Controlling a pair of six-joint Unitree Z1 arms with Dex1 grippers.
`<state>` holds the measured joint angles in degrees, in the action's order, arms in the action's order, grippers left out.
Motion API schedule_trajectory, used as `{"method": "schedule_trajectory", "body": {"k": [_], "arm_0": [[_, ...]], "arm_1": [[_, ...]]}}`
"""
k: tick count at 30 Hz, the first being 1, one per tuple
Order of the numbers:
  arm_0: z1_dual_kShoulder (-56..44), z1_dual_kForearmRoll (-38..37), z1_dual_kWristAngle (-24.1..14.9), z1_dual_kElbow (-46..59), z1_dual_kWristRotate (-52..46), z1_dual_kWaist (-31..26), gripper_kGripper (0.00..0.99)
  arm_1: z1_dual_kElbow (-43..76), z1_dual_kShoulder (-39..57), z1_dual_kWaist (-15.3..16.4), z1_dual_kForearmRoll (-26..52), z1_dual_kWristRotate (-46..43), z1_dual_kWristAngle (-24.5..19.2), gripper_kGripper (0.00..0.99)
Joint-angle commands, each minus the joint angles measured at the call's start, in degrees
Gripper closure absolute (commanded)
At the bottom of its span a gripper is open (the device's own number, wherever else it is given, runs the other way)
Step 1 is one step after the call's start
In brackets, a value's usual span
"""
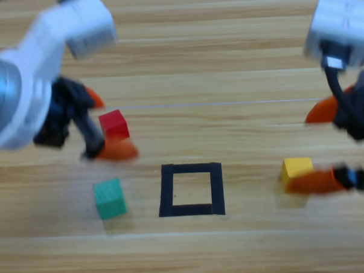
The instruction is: Stack the blocks in the rectangular block: red at the bottom, yellow in the middle, green on top
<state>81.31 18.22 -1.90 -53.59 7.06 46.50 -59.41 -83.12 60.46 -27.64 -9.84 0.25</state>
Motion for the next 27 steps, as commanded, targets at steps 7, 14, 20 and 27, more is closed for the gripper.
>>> {"method": "schedule_trajectory", "body": {"k": [7,14,20,27], "arm_0": [[7.37,11.13,-8.30,-16.55,-36.15,-10.20,0.016],[26.62,32.93,-8.30,-38.43,-51.18,-15.21,0.019],[38.31,41.98,-7.07,-49.42,-57.33,-15.38,0.017],[43.06,42.42,-5.40,-50.12,-63.49,-15.74,0.016]], "arm_1": [[-0.79,-6.88,-5.00,4.17,33.66,-23.81,0.010],[-2.38,-17.77,-8.96,3.82,41.04,-21.70,0.010],[-4.75,-22.43,-10.54,3.03,42.62,-18.36,0.008],[-14.50,-32.80,-12.47,-7.61,50.27,-13.35,0.001]]}}
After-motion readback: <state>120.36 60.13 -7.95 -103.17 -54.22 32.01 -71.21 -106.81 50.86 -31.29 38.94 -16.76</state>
